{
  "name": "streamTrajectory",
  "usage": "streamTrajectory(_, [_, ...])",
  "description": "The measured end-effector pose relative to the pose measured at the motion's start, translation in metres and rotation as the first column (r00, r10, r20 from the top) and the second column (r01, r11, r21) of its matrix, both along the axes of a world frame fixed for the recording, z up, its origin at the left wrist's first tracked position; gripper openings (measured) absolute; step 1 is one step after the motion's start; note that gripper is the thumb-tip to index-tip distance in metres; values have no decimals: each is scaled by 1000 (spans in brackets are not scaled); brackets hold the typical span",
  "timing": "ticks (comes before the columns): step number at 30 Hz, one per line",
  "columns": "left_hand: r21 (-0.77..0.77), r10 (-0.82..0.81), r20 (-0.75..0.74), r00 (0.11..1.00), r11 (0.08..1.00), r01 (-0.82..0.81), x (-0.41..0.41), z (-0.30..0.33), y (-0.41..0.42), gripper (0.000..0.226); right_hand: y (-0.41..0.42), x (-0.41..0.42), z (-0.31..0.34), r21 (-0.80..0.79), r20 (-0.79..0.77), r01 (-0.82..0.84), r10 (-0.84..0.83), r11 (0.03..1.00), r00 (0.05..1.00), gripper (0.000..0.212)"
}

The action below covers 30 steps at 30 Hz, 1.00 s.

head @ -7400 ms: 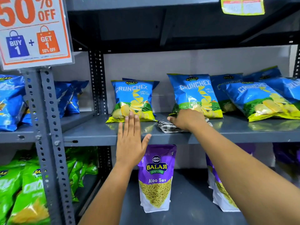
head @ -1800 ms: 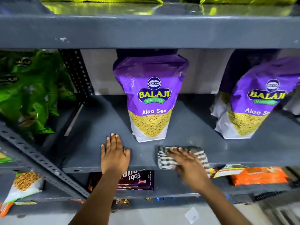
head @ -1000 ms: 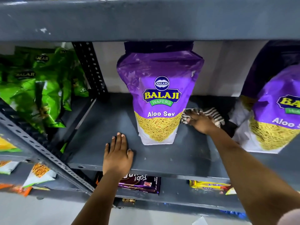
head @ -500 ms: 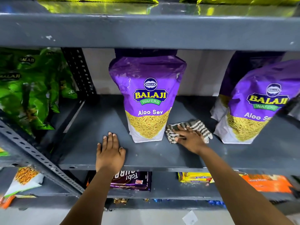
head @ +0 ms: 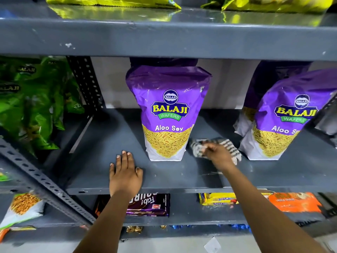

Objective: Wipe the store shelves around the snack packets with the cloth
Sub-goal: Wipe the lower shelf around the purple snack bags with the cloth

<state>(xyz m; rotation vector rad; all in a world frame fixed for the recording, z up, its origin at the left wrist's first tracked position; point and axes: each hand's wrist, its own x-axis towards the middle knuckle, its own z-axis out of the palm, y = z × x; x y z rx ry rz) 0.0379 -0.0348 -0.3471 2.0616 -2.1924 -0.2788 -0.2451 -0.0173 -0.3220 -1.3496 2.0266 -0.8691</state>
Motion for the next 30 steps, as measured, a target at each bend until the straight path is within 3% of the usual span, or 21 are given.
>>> streamTrajectory(1, [-1, 0, -7, 1000, 1000, 0, 0, 0, 0, 61, -1, 5, -3, 69, -147, -38, 48, 997, 988, 19])
streamTrajectory(3, [-8, 4, -10, 1000, 1000, -4, 1, 0, 0, 61, 6, 11, -8, 130, -221, -97, 124, 987, 967, 23])
streamTrajectory(8, [-2, 0, -18, 1000, 1000, 0, 1, -1, 0, 61, 34, -14, 3, 212, -5, -293, 301, 932, 953, 20])
streamTrajectory(11, [9, -5, -6, 1000, 1000, 5, 2, 0, -1, 61, 22, -14, 11, 151, -18, -184, 189, 971, 982, 13])
streamTrajectory(13, [17, -11, -3, 1000, 1000, 11, 1, 0, 0, 64, 15, -7, 5, 151, -116, -114, 132, 982, 984, 16])
streamTrajectory(17, [60, -45, -22, 999, 997, 46, 2, 2, 1, 91, 16, -2, 4, 189, -187, -94, 130, 977, 974, 21])
streamTrajectory(22, [70, 52, -323, 945, 997, -31, -36, 12, 3, 125, 16, -3, 4, 208, -152, -90, 123, 974, 981, 22])
streamTrajectory(30, [78, 248, -380, 891, 969, -236, -76, 9, 1, 118, 14, -2, 6, 203, -176, -65, 102, 977, 979, 19])
